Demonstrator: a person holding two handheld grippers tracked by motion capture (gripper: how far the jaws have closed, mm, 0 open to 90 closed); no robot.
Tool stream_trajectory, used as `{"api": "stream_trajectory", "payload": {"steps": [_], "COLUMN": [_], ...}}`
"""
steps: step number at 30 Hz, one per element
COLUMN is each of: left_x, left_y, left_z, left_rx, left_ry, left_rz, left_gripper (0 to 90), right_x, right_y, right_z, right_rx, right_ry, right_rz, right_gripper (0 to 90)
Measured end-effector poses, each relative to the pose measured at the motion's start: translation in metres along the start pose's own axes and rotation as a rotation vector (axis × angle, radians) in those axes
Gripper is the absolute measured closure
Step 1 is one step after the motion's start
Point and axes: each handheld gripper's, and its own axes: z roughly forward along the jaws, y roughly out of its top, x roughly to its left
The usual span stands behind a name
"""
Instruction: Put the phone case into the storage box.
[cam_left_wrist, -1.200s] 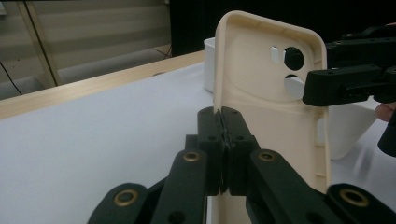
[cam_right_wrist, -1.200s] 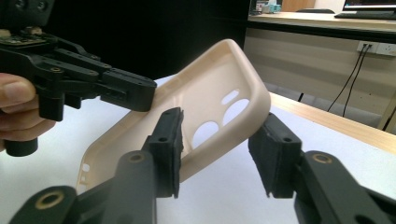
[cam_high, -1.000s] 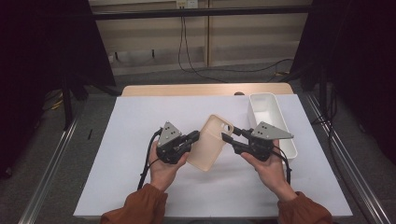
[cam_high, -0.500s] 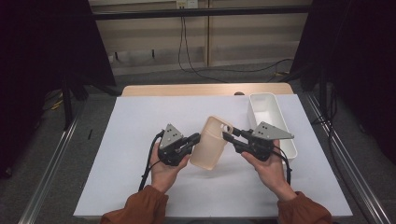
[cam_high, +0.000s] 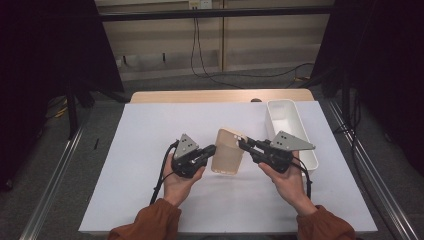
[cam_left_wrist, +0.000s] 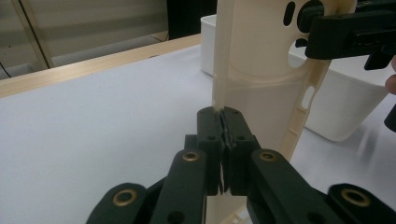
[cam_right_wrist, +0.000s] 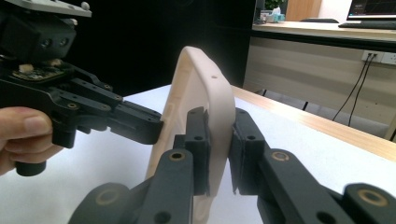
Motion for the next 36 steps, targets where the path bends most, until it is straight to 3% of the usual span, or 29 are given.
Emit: {"api": "stream_trajectory", "payload": {"steps": [10,22,36], "left_x": [0.0046,0.0092,0.0083], "left_y": [-0.003,-0.0042,-0.0045], "left_z": [0.0046,0.0051,0.0081], "left_rx": [0.0,-0.018,-0.04], "left_ry": [-0.033,-0.038,-0.044], "left_rz": [-0.028,-0.042,-0.021], "left_gripper": [84.7,55.3,19.3], "right_x": [0.0016,-0.0003,-0.0034], "right_y": [0.0012,0.0006,0.0004], "right_z": [-0.0002,-0.0002,-0.001], "right_rx": [0.0,0.0,-0.008], "right_ry": [0.028,0.027,0.02], "right_rz": [-0.009,-0.009,-0.011], "right_gripper": [80.7,80.7,80.7]}}
